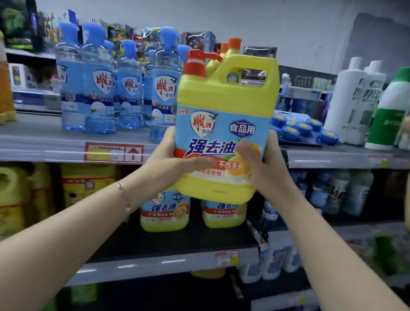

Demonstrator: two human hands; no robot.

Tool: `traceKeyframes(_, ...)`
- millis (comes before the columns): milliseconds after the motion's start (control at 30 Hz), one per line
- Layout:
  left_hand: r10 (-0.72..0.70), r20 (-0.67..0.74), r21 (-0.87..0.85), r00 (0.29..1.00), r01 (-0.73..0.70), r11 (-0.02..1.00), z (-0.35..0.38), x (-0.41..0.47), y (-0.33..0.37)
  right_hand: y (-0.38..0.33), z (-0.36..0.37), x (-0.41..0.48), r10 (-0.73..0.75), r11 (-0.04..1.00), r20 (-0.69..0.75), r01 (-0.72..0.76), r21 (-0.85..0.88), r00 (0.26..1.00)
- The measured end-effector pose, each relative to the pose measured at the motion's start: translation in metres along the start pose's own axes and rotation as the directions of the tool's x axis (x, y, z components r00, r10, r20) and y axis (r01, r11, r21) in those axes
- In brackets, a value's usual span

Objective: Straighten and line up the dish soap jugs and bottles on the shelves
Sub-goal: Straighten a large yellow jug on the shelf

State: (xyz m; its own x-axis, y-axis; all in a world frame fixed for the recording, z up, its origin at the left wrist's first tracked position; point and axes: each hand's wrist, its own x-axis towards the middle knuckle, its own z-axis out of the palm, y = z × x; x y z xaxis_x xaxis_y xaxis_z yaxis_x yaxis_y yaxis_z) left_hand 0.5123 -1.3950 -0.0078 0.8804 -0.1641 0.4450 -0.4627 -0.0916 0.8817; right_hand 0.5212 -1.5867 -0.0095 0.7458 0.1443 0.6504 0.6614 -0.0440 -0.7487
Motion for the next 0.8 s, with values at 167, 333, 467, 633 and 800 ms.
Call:
traceKeyframes(167,-0.019,-0.038,0.022,0.999,0.019,1.0,-0.037,-0.03,-0.026,0.031,0.028,-0.003,0.134,0.975,0.172,-0.099,-0.2,0.976)
traceKeyframes(333,-0.105,-0.064,0.02,0.992,0.106,0.994,-0.051,-0.057,-0.076,0.071,0.052,-0.012,0.267,0.946,0.268,-0.199,-0.256,0.926)
traceKeyframes(467,-0.191,-0.091,0.003,0.977,0.192,0.981,-0.055,-0.067,-0.116,0.102,0.062,-0.014,0.352,0.926,0.366,-0.264,-0.269,0.862)
traceKeyframes(633,-0.327,-0.087,0.006,0.941,0.329,0.944,-0.059,-0.072,-0.16,0.144,0.066,-0.015,0.444,0.879,0.389,-0.31,-0.362,0.807)
traceKeyframes(800,-0.277,-0.184,0.044,0.943,0.29,0.956,-0.05,-0.067,-0.201,0.188,0.07,-0.02,0.472,0.853,0.352,-0.317,-0.415,0.808)
